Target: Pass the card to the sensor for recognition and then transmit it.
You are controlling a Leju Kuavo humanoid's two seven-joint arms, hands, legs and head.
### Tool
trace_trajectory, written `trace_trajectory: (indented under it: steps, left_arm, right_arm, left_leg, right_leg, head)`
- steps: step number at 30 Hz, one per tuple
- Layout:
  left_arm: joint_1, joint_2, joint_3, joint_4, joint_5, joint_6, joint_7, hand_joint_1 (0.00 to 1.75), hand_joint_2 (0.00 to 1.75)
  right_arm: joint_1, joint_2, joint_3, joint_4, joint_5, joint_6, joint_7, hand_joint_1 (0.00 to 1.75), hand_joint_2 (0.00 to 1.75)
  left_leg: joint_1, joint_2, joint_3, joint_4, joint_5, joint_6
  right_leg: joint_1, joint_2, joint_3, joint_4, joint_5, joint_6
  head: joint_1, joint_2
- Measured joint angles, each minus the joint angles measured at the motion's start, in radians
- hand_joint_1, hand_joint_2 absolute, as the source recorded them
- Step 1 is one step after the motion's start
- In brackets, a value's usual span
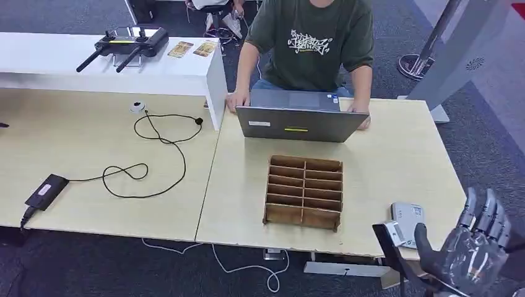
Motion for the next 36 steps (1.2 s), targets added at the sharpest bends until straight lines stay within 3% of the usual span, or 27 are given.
trace_trajectory:
  steps: [7, 11, 14, 29, 36]
  left_arm:
    - [0.000, 0.000, 0.000, 0.000, -0.010, -0.010, 0.007, 0.00, 0.00]
    - [-0.001, 0.000, 0.000, 0.000, -0.010, -0.017, 0.010, 0.00, 0.00]
    - [-0.001, 0.000, 0.000, 0.000, -0.010, -0.018, 0.011, 0.00, 0.00]
    - [-0.001, 0.002, 0.000, 0.000, -0.002, -0.035, 0.010, 0.00, 0.00]
    - [-0.002, 0.005, 0.000, 0.000, 0.004, -0.037, 0.010, 0.00, 0.00]
  right_arm:
    - [0.042, 0.003, 0.008, -0.031, 0.000, 0.018, 0.039, 0.00, 1.75]
    - [0.066, 0.009, 0.008, -0.059, 0.000, 0.024, 0.025, 0.00, 1.75]
    - [0.078, 0.050, 0.005, -0.074, 0.000, 0.028, -0.046, 0.00, 1.75]
    - [0.095, 0.161, 0.015, -0.100, 0.000, 0.011, -0.008, 0.00, 1.75]
    - [0.122, 0.169, 0.038, -0.142, 0.000, 0.125, 0.008, 0.00, 1.75]
  left_leg:
    - [0.000, 0.000, 0.000, 0.000, 0.000, 0.000]
    - [0.000, 0.000, 0.000, 0.000, 0.000, 0.000]
    - [0.000, 0.000, 0.000, 0.000, 0.000, 0.000]
    - [0.001, 0.000, 0.000, 0.000, 0.000, 0.000]
    - [0.001, 0.000, -0.001, 0.000, 0.000, 0.000]
  right_leg:
    - [0.000, 0.000, 0.000, 0.000, 0.000, 0.000]
    - [0.000, 0.000, 0.000, 0.000, 0.000, 0.000]
    - [0.000, 0.000, 0.000, 0.000, 0.000, 0.000]
    - [0.001, 0.000, -0.001, 0.000, 0.000, 0.000]
    - [0.001, 0.000, -0.001, 0.000, 0.000, 0.000]
  head:
    - [0.000, 0.000]
    - [0.000, 0.000]
    - [0.000, 0.000]
    - [0.000, 0.000]
    - [0.000, 0.000]
